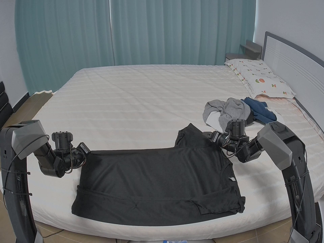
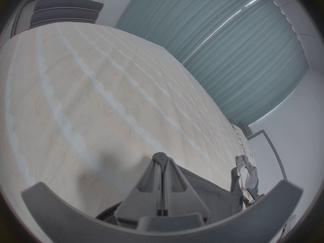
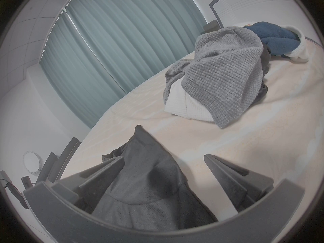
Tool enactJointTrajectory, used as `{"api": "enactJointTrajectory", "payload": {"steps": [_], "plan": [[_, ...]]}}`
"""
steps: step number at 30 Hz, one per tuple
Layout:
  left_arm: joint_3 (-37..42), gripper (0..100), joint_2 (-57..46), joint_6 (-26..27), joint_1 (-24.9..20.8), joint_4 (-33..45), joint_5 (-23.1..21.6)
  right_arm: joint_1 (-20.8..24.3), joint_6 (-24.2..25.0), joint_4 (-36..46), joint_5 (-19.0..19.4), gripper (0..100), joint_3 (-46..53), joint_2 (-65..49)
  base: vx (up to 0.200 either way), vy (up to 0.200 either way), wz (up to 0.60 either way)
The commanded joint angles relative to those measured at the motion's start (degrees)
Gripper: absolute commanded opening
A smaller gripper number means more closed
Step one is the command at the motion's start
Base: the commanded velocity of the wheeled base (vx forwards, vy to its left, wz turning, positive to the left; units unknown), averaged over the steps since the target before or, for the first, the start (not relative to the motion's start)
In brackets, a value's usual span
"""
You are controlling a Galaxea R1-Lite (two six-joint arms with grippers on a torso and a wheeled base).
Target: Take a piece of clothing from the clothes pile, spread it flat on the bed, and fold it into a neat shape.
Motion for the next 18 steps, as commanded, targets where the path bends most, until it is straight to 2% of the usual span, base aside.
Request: {"api": "enactJointTrajectory", "payload": {"steps": [1,8,9,18], "plan": [[-0.01,0,0.07,-0.03,0.0,-0.34,0.01,0.14,0.0,0.26,0.01,100,0.7,0.05,0.0,0.0,0.0],[-0.01,0,0.07,-0.03,0.09,-0.34,0.01,0.41,0.09,0.17,0.01,100,0.7,0.05,0.0,0.0,0.0],[-0.01,0,0.07,-0.03,0.09,-0.34,0.01,0.32,0.09,0.17,0.01,0,0.79,-0.13,0.0,0.0,0.0],[-0.01,0,-0.2,0.06,0.53,-0.42,0.01,-0.21,0.09,0.17,0.01,0,2.54,-1.27,0.0,0.0,0.0]]}}
